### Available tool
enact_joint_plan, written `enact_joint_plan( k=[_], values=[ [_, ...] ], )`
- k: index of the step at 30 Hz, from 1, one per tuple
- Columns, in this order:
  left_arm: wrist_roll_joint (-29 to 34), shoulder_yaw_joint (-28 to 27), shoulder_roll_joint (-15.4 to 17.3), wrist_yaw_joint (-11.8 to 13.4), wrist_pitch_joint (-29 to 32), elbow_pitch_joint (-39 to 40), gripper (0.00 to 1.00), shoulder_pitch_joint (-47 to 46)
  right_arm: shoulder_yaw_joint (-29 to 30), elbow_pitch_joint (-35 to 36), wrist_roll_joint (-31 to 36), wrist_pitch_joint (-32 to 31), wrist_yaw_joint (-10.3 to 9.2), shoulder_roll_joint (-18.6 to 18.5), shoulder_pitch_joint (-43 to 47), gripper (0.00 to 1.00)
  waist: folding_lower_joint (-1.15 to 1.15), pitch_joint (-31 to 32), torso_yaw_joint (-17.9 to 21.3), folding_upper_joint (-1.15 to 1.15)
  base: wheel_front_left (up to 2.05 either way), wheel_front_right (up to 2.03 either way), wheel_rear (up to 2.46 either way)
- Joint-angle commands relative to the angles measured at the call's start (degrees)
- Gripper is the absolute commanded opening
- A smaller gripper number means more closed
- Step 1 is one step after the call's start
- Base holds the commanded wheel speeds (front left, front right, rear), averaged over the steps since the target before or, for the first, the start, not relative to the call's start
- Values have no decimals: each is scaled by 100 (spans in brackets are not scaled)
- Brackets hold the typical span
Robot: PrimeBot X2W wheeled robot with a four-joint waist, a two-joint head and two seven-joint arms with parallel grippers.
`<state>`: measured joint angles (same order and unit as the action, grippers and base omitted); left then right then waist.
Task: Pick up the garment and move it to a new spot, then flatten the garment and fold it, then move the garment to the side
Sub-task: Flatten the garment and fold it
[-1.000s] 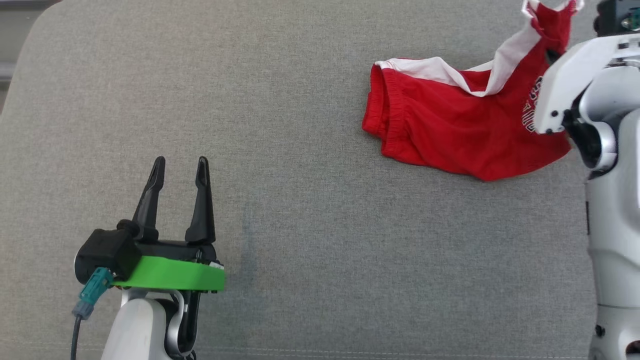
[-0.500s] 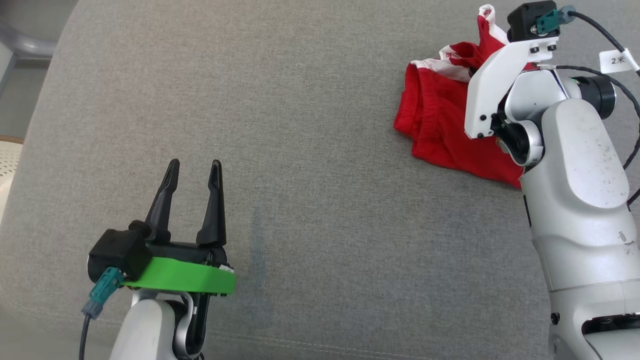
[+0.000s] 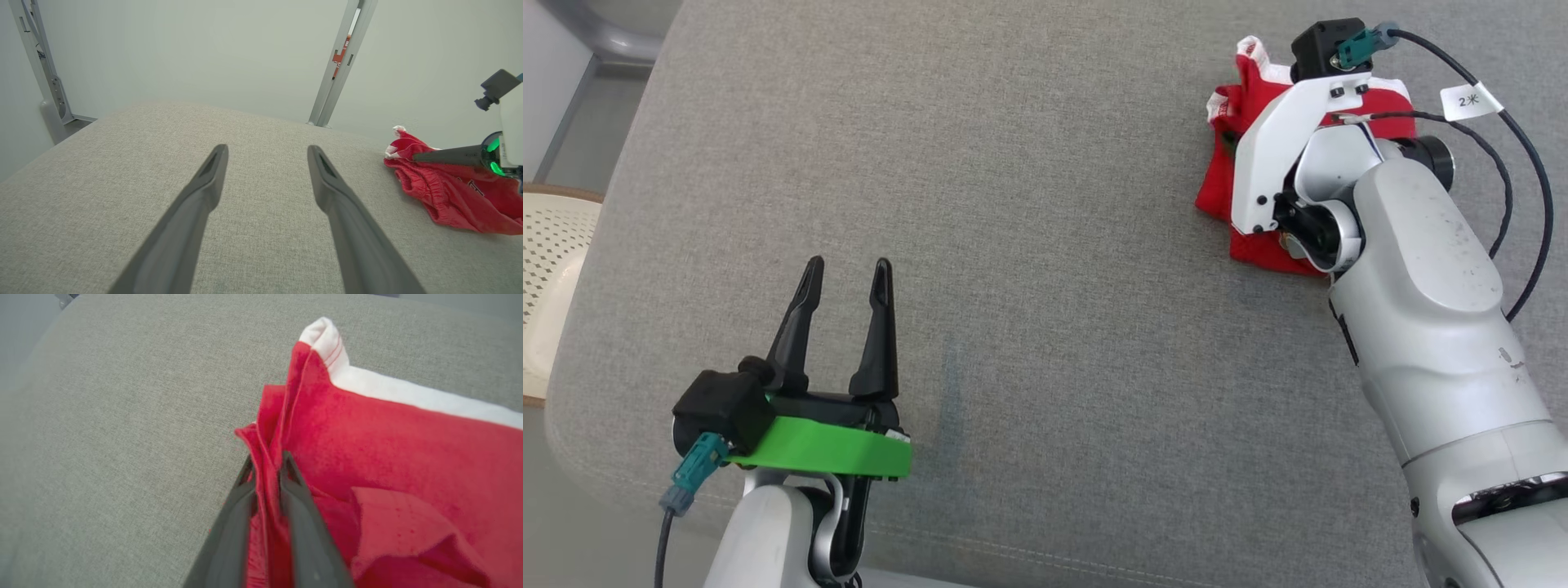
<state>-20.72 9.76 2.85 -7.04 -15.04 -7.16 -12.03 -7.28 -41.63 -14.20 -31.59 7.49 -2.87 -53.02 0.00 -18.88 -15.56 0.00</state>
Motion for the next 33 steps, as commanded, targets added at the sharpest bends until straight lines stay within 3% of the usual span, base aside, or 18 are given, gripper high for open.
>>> enact_joint_plan(
  k=[1, 9, 17, 18, 20, 26, 33],
  values=[
    [-20, -13, 11, 36, -14, -2, 100, -58, -116, -8, -153, 17, 0, -4, -52, 100, 0, 25, 12, 0, 0, 0, 0],
    [75, -156, 11, 45, -15, 29, 100, 108, -345, 797, -1067, -189, 0, -14, 100, 100, 0, 215, 219, 0, 0, 0, 0],
    [101, -107, 12, 21, -14, 60, 100, 111, 675, 1333, -233, -132, 1, -766, 396, 100, 0, 306, 312, 0, 0, 0, 0],
    [95, -90, 12, 17, -14, 63, 100, 96, 785, 1297, -61, -135, 1, -881, 445, 47, 0, 300, 298, 0, 0, 0, 0],
    [86, -57, 11, 8, -14, 70, 100, 74, 958, 1201, 94, -125, 1, -990, 533, 0, 0, 273, 266, 0, 0, 0, 0],
    [39, -17, 11, 5, -15, 80, 100, 32, 964, 877, 198, -278, 1, -1069, 685, 0, 0, 112, 175, 0, 0, 0, 0],
    [57, -71, 11, 2, -15, 79, 100, -18, 486, 686, 29, -649, 0, -1026, 712, 0, 0, 25, 141, 0, 0, 0, 0]
  ],
)
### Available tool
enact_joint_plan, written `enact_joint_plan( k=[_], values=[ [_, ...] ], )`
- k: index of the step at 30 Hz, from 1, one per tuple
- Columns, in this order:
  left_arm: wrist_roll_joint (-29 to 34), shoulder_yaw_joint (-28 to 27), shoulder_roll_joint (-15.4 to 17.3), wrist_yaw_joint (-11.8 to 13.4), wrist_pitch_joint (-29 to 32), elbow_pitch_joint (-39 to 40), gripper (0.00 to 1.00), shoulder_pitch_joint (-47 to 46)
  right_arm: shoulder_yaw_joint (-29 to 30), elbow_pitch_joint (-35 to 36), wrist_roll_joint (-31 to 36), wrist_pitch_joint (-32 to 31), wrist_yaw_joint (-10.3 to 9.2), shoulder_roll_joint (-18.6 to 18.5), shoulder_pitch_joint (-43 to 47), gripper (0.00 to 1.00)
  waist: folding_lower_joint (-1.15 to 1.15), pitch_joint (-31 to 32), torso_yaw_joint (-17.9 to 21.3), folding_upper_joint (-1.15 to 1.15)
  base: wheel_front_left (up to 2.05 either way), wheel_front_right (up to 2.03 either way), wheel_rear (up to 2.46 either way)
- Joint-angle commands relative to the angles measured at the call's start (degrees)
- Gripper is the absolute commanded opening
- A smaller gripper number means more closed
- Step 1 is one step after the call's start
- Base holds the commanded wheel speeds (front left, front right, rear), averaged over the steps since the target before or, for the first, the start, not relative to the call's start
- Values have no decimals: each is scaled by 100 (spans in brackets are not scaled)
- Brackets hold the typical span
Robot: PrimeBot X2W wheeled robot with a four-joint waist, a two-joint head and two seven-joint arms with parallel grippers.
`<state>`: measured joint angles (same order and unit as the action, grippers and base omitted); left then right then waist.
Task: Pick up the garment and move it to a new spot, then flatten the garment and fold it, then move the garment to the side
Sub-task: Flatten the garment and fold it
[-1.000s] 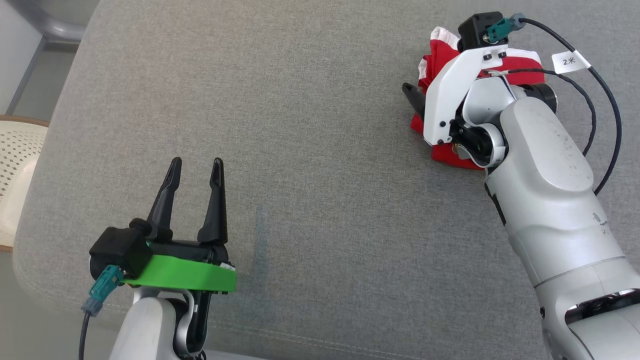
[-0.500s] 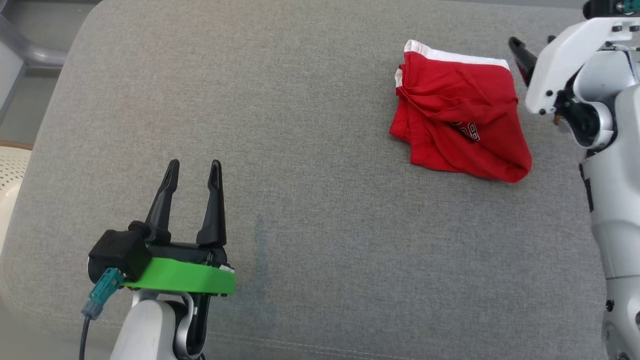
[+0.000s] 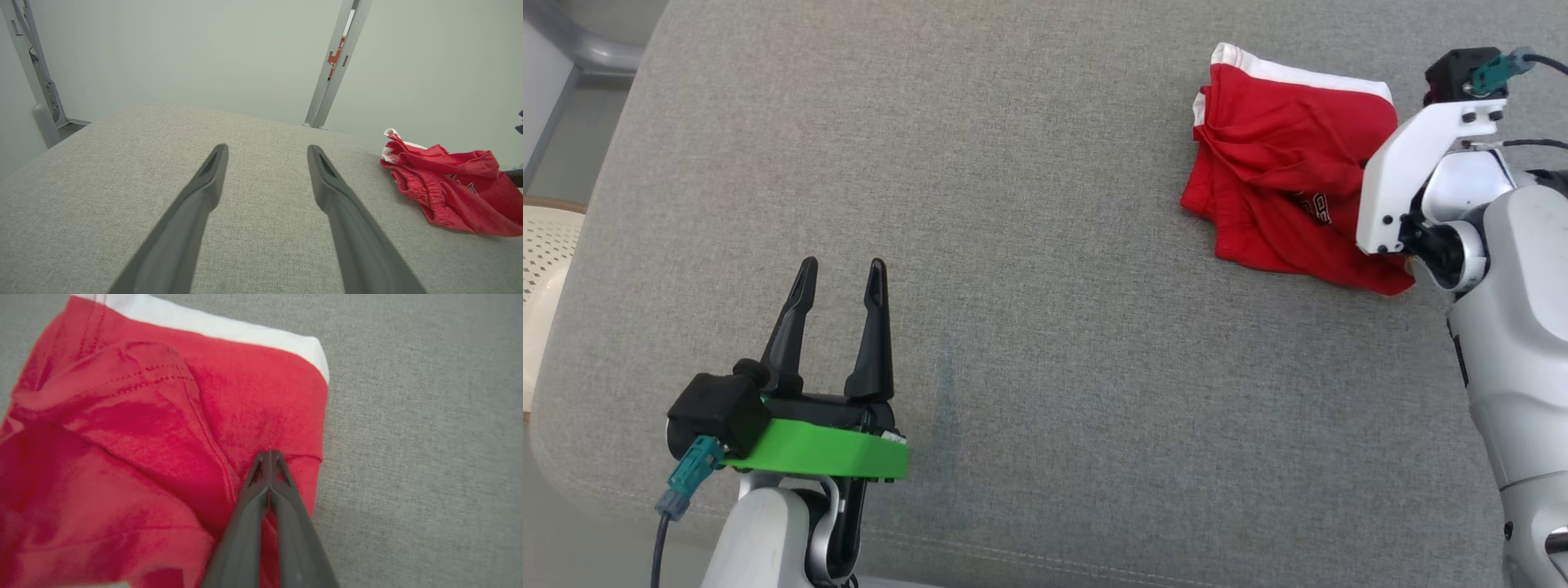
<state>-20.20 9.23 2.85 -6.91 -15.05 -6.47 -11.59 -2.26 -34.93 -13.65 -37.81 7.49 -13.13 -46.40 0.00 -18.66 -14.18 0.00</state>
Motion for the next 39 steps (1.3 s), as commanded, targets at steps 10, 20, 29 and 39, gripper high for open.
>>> enact_joint_plan(
  k=[10, 20, 29, 39],
  values=[
    [98, -109, 11, 1, -13, -33, 100, 54, -1277, 1255, -912, -604, 1, -137, 687, 0, 0, 190, 230, 0, 0, 0, 0],
    [148, -163, 11, -14, -13, -51, 100, 96, -2407, 2724, -1616, -795, 1, -190, 1497, 0, 0, 305, 406, 0, 0, 0, 0],
    [169, -239, 11, -34, -13, -127, 100, 175, -2235, 3444, -1731, -40, 1, -108, 1919, 0, 0, 495, 497, 0, 0, 0, 0],
    [88, -78, 11, -55, -13, -86, 100, 144, -852, 2669, -614, 1049, 1, -48, 1662, 0, 0, 513, 343, 0, 0, 0, 0]
  ],
)
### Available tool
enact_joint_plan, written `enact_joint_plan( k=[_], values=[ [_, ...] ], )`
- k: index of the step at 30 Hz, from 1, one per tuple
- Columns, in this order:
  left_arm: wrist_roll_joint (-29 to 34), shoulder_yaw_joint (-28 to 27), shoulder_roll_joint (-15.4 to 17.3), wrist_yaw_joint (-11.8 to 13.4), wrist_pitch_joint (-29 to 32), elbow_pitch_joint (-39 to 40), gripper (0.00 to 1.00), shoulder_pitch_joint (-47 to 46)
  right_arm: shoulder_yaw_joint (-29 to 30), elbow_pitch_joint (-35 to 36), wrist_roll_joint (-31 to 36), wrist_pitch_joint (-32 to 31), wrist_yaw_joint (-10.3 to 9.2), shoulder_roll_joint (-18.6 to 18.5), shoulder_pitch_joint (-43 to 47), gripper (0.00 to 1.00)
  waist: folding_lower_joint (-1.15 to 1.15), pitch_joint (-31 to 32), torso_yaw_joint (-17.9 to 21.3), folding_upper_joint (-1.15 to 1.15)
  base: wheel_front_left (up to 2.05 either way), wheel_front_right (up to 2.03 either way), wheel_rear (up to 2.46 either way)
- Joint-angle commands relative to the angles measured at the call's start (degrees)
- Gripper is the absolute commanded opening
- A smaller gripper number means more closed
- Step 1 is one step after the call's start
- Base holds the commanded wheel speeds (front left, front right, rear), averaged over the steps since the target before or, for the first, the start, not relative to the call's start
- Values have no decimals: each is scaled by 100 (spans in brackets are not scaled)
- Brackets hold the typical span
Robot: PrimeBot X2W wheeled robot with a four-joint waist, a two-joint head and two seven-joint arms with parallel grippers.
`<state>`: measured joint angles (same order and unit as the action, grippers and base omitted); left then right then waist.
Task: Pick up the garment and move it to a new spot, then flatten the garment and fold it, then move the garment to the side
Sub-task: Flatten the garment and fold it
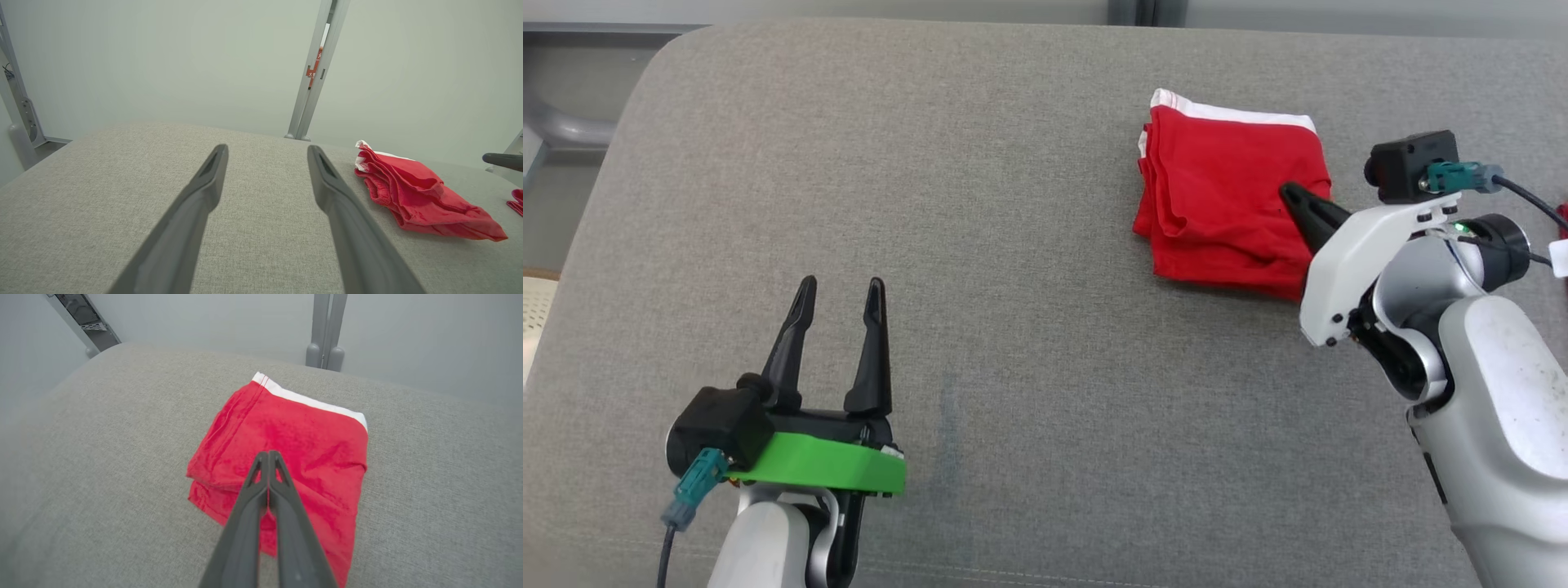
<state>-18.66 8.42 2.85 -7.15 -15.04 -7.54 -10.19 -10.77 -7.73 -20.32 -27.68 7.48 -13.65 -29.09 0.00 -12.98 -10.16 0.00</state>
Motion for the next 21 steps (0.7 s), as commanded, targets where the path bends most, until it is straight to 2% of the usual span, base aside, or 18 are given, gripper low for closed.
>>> enact_joint_plan(
  k=[1, 6, 12, 16, 21],
  values=[
    [-69, 21, 11, -32, -15, 27, 100, -14, 13, -227, 147, 130, 2, -27, -118, 0, 0, -84, -95, 0, 0, 0, 0],
    [-67, 34, 12, -29, -15, 41, 100, -63, 1, -1268, 376, 590, 2, 16, -507, 0, 0, -231, -246, 0, 0, 0, 0],
    [-85, -11, 11, -33, -15, 40, 100, -95, -261, -2293, 351, 690, 2, 112, -833, 0, 0, -302, -341, 0, 0, 0, 0],
    [-111, -23, 11, -33, -15, 20, 100, -86, -680, -2439, 228, 681, 2, 113, -720, 0, 0, -266, -348, 0, 0, 0, 0],
    [-77, -95, 11, -18, -15, 35, 100, 19, -1150, -2061, -19, 683, 1, 82, -402, 0, 0, -180, -207, 0, 0, 0, 0]
  ],
)
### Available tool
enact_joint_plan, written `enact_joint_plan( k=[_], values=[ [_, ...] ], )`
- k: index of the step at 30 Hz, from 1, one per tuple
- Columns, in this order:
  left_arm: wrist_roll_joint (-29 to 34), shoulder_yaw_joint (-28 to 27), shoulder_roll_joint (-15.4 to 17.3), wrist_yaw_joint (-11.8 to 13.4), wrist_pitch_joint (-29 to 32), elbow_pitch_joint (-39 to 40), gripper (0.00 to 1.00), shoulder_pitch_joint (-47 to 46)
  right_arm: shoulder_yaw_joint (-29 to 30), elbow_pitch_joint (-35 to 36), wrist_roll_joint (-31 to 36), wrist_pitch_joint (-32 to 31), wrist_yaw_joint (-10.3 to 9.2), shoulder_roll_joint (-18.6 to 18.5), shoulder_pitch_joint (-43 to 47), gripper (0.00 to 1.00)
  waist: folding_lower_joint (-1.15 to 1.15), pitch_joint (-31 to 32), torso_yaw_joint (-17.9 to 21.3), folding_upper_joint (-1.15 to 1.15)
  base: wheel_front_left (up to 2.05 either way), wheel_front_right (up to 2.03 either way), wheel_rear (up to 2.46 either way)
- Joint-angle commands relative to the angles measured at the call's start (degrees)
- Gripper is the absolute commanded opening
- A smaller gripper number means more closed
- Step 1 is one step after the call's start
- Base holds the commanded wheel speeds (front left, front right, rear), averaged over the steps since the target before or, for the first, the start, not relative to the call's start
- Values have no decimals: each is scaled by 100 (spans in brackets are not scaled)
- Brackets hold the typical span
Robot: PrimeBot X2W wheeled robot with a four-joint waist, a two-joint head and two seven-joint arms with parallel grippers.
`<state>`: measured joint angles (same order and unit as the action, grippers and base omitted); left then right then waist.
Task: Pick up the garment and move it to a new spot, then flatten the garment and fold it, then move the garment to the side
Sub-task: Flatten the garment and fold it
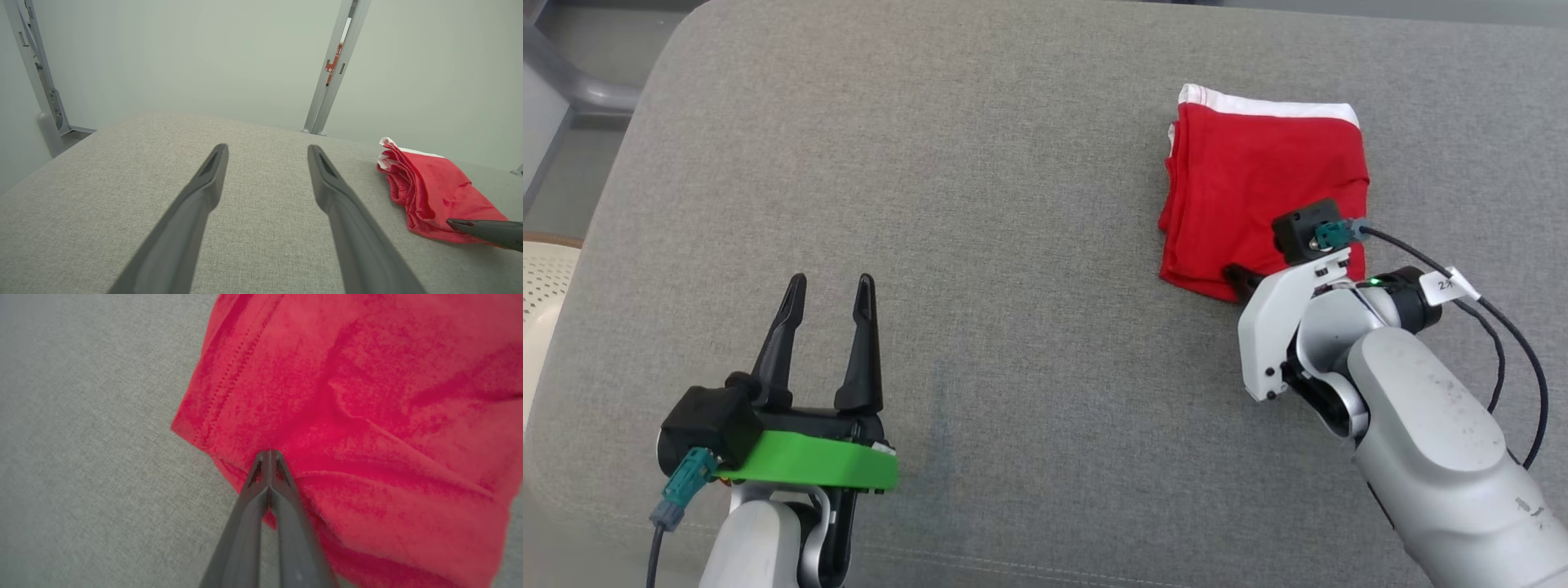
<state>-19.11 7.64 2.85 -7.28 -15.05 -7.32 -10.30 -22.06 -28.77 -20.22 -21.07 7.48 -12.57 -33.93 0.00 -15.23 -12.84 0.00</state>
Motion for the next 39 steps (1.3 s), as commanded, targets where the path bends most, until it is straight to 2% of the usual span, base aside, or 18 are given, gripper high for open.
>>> enact_joint_plan(
  k=[1, 6, 10, 11, 12, 13, 18, 24, 31, 39],
  values=[
    [-17, -27, 11, -4, -13, 16, 100, 45, -119, 164, -82, 34, 2, -13, 170, 0, 0, 65, 98, 0, 0, 0, 0],
    [44, -102, 12, 2, -13, -8, 100, 89, -458, 791, -458, 141, 2, 123, 605, 0, 0, 190, 281, 0, 0, 0, 0],
    [48, -183, 11, 20, -13, -80, 100, 158, -418, 1396, -712, 585, 1, 300, 1064, 0, 0, 344, 442, 0, 0, 0, 0],
    [55, -212, 12, 28, -13, -100, 100, 175, -351, 1547, -701, 765, 0, 341, 1187, 4, 0, 394, 490, 0, 0, 0, 0],
    [62, -236, 12, 41, -13, -120, 100, 193, -289, 1678, -676, 946, 2, 388, 1306, 85, 0, 433, 525, 0, 0, 0, 0],
    [67, -270, 12, 61, -13, -143, 100, 218, -153, 1818, -613, 1196, 1, 442, 1439, 100, 0, 488, 575, 0, 0, 0, 0],
    [47, -397, 12, 107, -13, -286, 100, 357, 404, 2354, -445, 2372, 2, 603, 2073, 100, 0, 781, 782, 0, 0, 0, 0],
    [-61, -565, 12, 190, -13, -356, 100, 539, 1103, 2473, 110, 3058, 2, 674, 2496, 100, 0, 1065, 1060, 0, 0, 0, 0],
    [184, -675, 12, 153, -13, -344, 100, 652, 1576, 2038, 506, 3212, 2, 507, 2423, 100, 0, 1222, 1310, 0, 0, 0, 0],
    [393, -723, 13, 101, -13, -414, 100, 773, 1627, 1140, 251, 3133, 1, 301, 2035, 100, 0, 1386, 1461, 0, 0, 0, 0]
  ],
)
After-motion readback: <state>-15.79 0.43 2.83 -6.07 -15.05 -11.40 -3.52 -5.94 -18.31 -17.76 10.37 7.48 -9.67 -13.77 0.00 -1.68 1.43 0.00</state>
